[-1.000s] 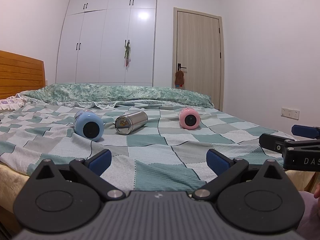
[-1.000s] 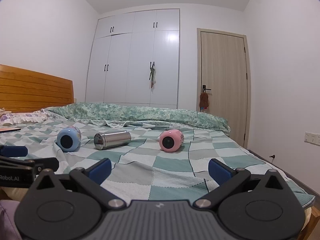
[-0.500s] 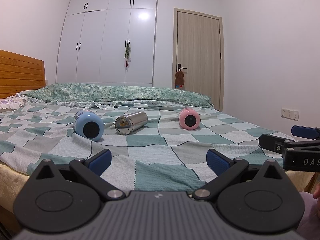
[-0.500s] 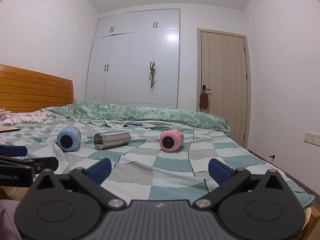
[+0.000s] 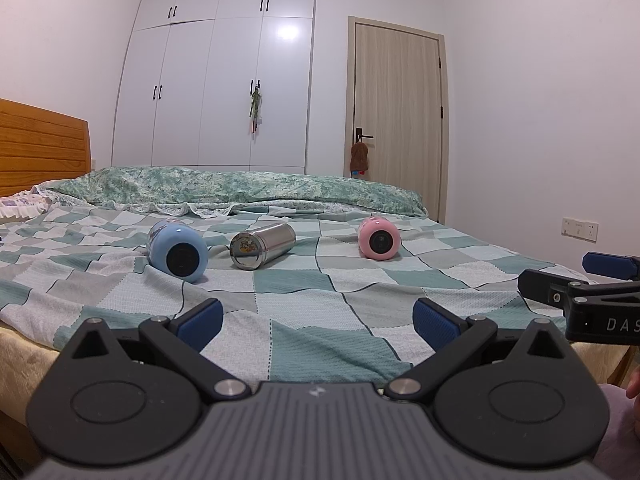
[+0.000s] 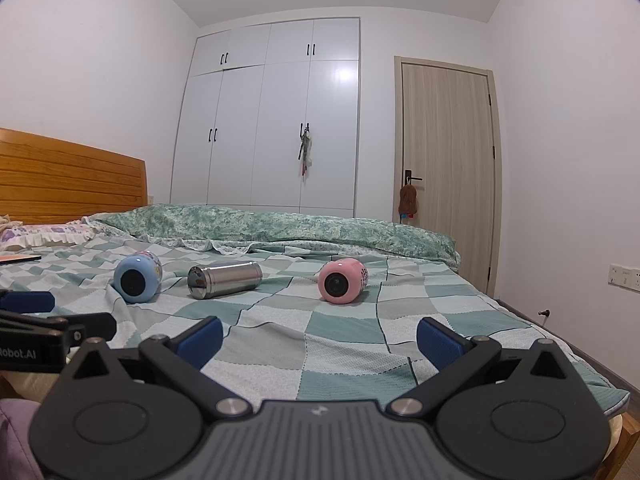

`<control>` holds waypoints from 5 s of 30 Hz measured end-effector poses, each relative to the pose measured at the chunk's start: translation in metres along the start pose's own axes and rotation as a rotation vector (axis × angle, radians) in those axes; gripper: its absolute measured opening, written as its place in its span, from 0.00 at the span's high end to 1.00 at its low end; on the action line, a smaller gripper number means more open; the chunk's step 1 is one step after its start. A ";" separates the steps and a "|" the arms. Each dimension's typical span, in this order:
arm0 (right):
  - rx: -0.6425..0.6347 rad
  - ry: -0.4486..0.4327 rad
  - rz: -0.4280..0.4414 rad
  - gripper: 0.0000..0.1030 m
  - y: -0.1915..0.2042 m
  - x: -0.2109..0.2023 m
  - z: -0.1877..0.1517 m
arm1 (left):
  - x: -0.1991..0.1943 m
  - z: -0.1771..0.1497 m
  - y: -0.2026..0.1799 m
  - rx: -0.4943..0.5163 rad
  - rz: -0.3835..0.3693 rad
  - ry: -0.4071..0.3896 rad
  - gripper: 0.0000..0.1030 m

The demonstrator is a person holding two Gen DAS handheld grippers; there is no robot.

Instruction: Flip cup upright

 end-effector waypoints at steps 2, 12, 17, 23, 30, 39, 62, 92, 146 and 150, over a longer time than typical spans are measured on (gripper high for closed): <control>0.000 0.000 0.000 0.00 0.000 0.000 0.000 | 0.000 0.000 0.000 0.000 0.000 0.001 0.00; 0.000 0.001 0.000 0.00 0.000 0.000 0.000 | 0.000 0.000 0.000 -0.001 0.000 0.001 0.00; 0.000 0.001 0.000 0.00 0.000 0.000 0.000 | 0.000 0.000 0.000 -0.001 0.000 0.000 0.00; 0.000 0.002 0.000 0.00 0.000 0.000 0.000 | 0.000 -0.001 0.000 -0.002 0.000 -0.001 0.00; -0.002 0.008 0.000 0.00 0.001 0.003 -0.003 | -0.001 0.000 0.001 -0.009 0.008 0.003 0.00; -0.041 0.093 0.098 0.00 0.023 0.020 0.015 | -0.004 0.022 0.031 -0.051 0.016 -0.044 0.00; -0.089 0.452 0.297 0.00 0.226 0.218 0.073 | 0.079 0.025 0.206 -0.024 0.164 0.109 0.00; -0.149 0.830 0.184 0.19 0.319 0.380 -0.016 | 0.181 -0.021 0.286 -0.024 0.159 0.408 0.00; 0.074 0.554 0.205 0.04 0.036 0.152 0.039 | 0.075 0.051 0.077 -0.055 -0.094 0.404 0.00; 0.060 0.563 0.191 0.04 0.008 0.157 0.038 | 0.096 0.062 0.056 -0.054 -0.107 0.436 0.00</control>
Point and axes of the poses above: each gripper's, at about its wrist camera, not at the fingertips, and x roughly the way its jaws point, y to its left, z to its top, the point moved 5 cm from there along x, roughly the way its jaws point, and after that the axes turned 12 degrees about x, right-handed, at the moved point
